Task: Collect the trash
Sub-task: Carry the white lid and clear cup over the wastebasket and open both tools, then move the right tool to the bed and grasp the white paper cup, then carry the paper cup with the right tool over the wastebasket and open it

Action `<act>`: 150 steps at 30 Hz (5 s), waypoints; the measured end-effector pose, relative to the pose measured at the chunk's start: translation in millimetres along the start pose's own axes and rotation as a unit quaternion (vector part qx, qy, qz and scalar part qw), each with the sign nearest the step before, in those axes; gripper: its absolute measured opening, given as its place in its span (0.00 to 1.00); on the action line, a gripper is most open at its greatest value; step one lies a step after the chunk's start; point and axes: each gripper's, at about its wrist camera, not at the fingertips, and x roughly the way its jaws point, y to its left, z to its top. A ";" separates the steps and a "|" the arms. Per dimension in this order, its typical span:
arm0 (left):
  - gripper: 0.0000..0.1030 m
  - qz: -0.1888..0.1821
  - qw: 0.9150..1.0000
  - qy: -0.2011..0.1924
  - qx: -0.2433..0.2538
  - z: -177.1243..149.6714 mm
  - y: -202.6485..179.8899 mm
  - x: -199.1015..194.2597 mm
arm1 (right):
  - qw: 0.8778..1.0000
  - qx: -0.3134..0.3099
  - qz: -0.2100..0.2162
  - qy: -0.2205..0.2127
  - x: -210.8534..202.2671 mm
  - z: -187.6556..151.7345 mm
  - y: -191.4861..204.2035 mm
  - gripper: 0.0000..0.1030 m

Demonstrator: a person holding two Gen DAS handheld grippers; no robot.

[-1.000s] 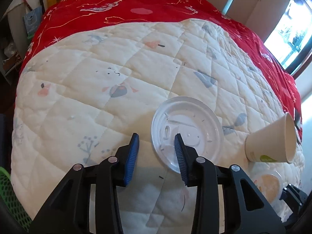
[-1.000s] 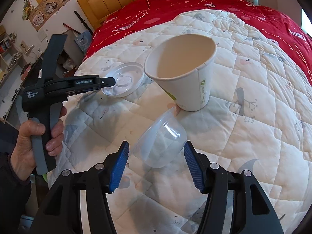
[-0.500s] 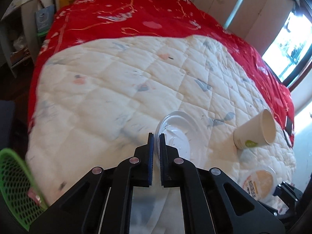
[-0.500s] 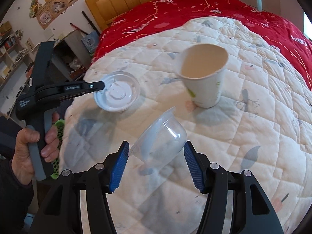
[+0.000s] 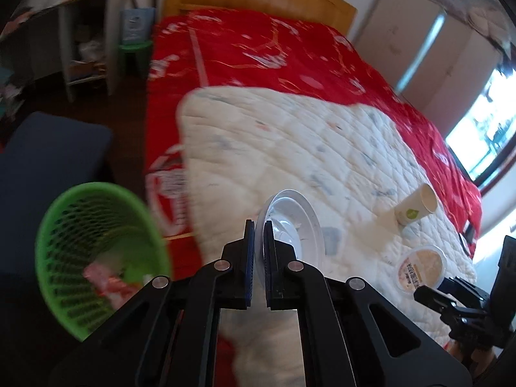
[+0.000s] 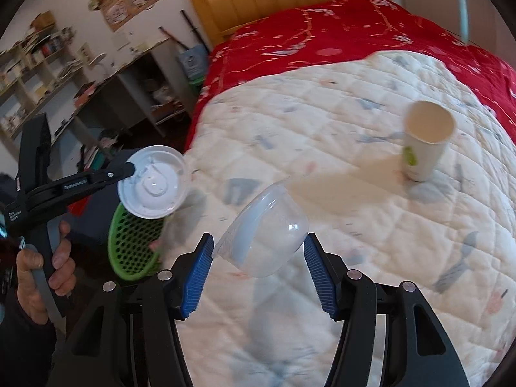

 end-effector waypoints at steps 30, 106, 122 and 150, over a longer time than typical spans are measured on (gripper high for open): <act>0.18 0.144 0.981 0.031 -0.124 -62.4 199.6 -19.8 | 0.992 -0.093 0.070 0.046 66.4 7.4 154.1 0.54; 0.59 0.052 0.998 0.035 -0.013 -96.9 22.0 -34.4 | 0.985 0.018 -0.170 -0.020 -7.4 30.1 -83.2 0.76; 0.59 0.001 0.995 0.073 0.066 -82.3 -80.6 21.8 | 0.981 0.024 -0.189 -0.025 23.5 68.2 -152.4 0.77; 0.59 -0.063 0.988 0.102 0.097 -49.2 -171.6 83.0 | 0.983 -0.004 -0.173 -0.066 -51.2 100.2 -155.2 0.58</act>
